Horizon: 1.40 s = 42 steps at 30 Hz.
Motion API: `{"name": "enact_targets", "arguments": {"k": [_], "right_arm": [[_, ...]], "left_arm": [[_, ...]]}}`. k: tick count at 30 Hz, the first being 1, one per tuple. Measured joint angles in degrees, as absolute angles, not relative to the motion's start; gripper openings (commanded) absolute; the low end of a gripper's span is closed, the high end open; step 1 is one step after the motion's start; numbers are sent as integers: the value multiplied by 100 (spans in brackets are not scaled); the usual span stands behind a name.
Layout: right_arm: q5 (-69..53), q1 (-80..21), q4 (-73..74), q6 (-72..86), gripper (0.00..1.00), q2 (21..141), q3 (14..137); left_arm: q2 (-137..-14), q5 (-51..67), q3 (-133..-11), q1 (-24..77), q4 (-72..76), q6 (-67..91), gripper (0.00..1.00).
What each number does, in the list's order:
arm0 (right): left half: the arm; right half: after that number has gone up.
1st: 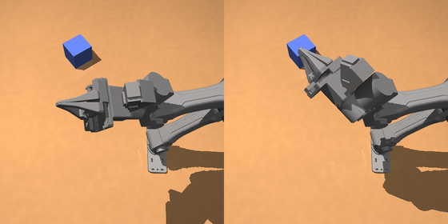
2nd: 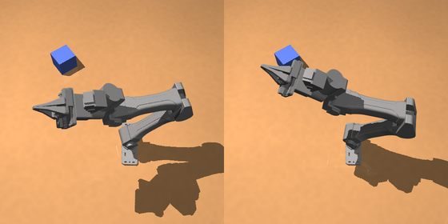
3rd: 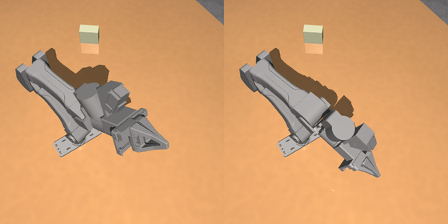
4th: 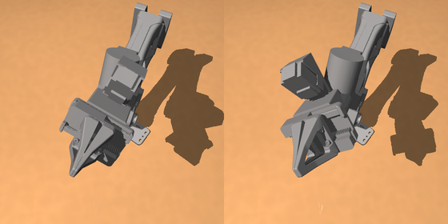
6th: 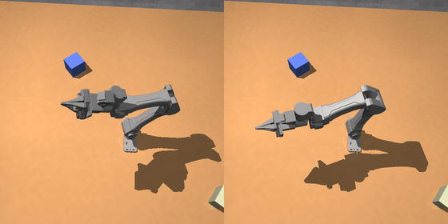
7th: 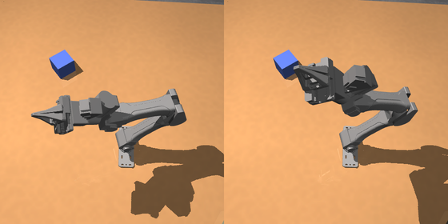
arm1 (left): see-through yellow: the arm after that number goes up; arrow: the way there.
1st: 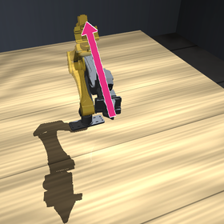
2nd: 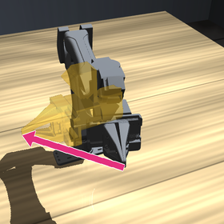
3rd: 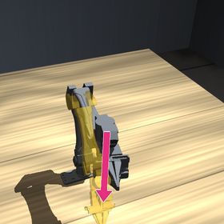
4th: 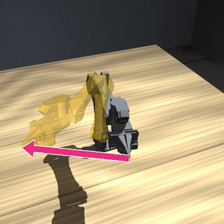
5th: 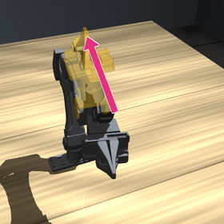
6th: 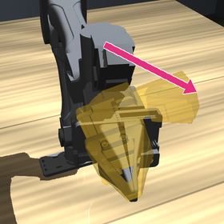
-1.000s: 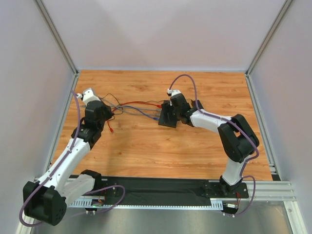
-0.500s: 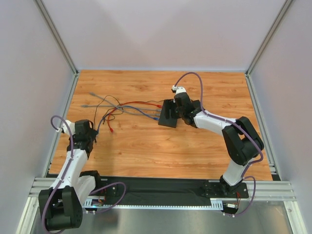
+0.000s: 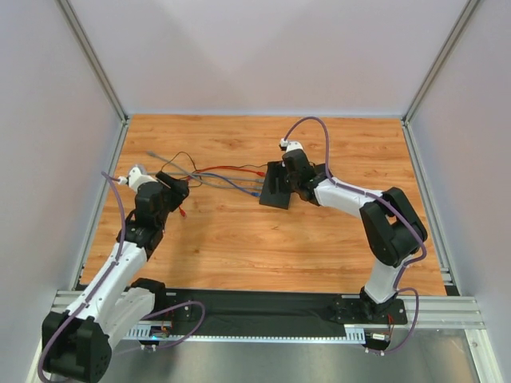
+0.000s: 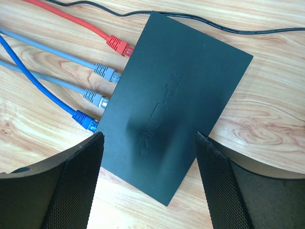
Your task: Pull the plug from the switch port
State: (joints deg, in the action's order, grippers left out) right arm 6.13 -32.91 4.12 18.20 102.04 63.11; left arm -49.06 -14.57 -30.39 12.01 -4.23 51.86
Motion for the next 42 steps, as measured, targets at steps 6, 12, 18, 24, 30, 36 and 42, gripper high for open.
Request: {"name": "enact_targets", "arguments": {"k": [6, 12, 18, 24, 30, 36, 42], "right_arm": [[609, -3291, 543, 1846, 78, 10355, 6420], [609, -3291, 655, 1848, 77, 10394, 6447], [609, -3291, 674, 1846, 77, 10396, 6458], [609, -3291, 716, 1844, 78, 10416, 6479], [611, -3291, 779, 1824, 77, 10606, 6639], [602, -3291, 834, 1798, 77, 10709, 6779], [596, -3291, 847, 1758, 77, 10820, 6914]], "left_arm": [[-5846, -996, -2526, 2261, 1122, 5972, 69], [-7540, -676, -2410, 2847, 2971, 6834, 74], [-9164, -735, -2281, 3155, 4641, 7443, 65], [-10720, -832, -2285, 3242, 6543, 8136, 58], [-10914, -974, -2567, 3503, 6661, 8399, 60], [-11069, -1000, -2943, 3588, 6512, 8556, 55], [-11321, -930, -3251, 3588, 6106, 8729, 52]]}}
